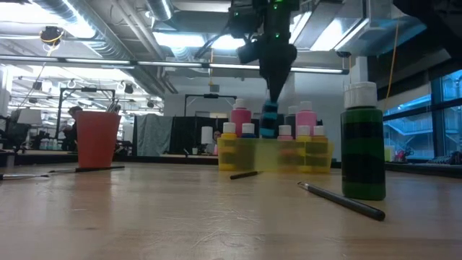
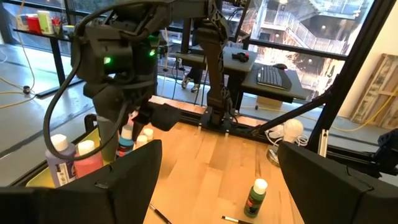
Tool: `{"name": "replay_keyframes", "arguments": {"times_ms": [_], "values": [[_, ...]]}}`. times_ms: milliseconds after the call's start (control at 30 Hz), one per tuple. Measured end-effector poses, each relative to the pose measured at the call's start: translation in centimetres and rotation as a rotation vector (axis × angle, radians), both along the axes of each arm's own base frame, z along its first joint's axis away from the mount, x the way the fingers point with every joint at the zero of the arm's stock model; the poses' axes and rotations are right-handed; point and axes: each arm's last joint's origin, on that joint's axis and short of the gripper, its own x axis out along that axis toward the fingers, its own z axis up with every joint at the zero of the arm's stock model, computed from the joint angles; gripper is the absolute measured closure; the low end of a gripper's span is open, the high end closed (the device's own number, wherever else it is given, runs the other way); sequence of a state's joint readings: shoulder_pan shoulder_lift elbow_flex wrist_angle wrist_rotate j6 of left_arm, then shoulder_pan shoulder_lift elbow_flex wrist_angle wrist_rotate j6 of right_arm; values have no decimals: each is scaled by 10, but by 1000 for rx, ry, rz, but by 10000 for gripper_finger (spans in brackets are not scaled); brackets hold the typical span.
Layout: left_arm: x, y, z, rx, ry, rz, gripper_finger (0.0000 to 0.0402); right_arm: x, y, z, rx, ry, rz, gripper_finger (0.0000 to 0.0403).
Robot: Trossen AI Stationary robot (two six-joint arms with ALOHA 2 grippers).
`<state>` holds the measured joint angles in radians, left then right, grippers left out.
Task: Pick & Place Paint Supplies
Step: Put the small light blue paint bottle into the yellow bin
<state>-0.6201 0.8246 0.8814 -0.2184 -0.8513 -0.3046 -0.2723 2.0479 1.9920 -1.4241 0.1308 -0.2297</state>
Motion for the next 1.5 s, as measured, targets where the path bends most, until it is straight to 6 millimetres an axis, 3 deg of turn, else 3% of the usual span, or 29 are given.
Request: {"name": "replay_keyframes", "arguments": {"times_ms": [333, 833, 1500], "values": [[0, 0, 0, -21, -3, 2, 84, -3, -17, -5, 7, 16, -24, 286], [0, 0, 0, 4, 3, 3, 84, -14, -72, -6, 17, -84, -126, 286], [0, 1, 0, -19, -5, 23, 84, 1, -100, -52, 23, -39, -45, 282]]}}
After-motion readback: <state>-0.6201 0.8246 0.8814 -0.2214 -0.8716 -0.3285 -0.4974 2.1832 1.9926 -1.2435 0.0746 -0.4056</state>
